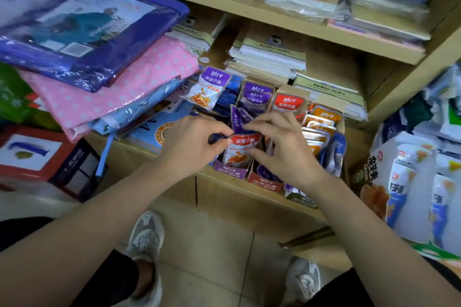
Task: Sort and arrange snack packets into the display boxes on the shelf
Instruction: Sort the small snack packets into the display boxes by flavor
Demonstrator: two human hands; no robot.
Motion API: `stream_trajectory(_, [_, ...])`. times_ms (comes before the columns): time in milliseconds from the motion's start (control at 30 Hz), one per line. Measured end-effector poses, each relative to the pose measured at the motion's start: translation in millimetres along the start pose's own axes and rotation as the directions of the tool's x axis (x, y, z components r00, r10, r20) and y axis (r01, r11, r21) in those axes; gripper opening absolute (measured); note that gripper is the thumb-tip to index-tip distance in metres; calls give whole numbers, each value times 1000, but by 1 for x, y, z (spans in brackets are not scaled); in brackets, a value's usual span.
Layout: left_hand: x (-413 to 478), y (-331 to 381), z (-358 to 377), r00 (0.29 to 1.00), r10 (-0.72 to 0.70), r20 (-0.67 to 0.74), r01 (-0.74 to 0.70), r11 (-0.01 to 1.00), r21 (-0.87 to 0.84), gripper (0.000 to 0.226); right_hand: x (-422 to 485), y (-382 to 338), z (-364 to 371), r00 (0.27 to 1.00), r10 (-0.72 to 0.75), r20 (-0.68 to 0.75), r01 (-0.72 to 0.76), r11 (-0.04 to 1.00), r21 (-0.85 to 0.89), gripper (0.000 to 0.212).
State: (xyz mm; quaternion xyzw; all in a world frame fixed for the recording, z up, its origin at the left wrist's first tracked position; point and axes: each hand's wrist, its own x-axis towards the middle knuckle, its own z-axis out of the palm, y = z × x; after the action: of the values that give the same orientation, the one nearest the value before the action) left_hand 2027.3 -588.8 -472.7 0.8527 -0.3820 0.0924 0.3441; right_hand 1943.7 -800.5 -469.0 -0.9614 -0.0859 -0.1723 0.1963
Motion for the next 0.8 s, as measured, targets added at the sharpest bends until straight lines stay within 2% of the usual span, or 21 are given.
stream_trajectory(100, [-1,-2,-3,996,-44,80,49,996,-71,11,1,0,5,999,11,-34,-10,1000,24,28])
stream_trajectory(167, [1,-7,-7,985,-104,136,121,984,-131,25,2,0,2,999,-2,-36,3,999,48,20])
stream_trajectory(233, [3,-13,-13,971,-193,144,221,953,-208,38,1,2,-2,999,42,17,-43,993,109,17])
stream_trajectory(367, [4,-20,-20,938,-330,105,346,906,-244,29,-2,9,-8,991,75,109,-91,985,147,18])
stream_trajectory(433, [2,-12,-24,924,-351,153,382,878,-287,25,-4,8,-7,989,91,116,-108,981,158,23])
stream_trajectory(467, [1,-7,-27,911,-347,220,405,854,-328,25,-4,6,-6,990,94,109,-111,980,165,30])
stream_trajectory(533, [3,3,-31,891,-309,333,430,809,-400,27,-3,0,1,993,70,91,-86,979,185,53])
stream_trajectory(567, [6,3,-33,899,-307,312,420,803,-422,24,-1,-3,5,995,44,90,-61,977,203,63])
stream_trajectory(600, [10,0,-34,920,-324,220,390,812,-435,21,0,-6,8,995,18,100,-40,973,226,70])
stream_trajectory(667, [23,-16,-38,944,-321,-72,281,902,-328,23,4,-10,11,989,-29,143,-7,969,247,74])
stream_trajectory(700, [29,-27,-42,950,-273,-152,237,947,-216,28,6,-11,11,986,-49,162,11,973,231,73])
stream_trajectory(733, [35,-36,-45,965,-215,-150,201,974,-101,36,8,-12,12,982,-67,179,30,979,201,71])
stream_trajectory(800, [42,-56,-45,990,-140,1,140,990,30,46,11,-14,14,975,-100,200,73,987,141,65])
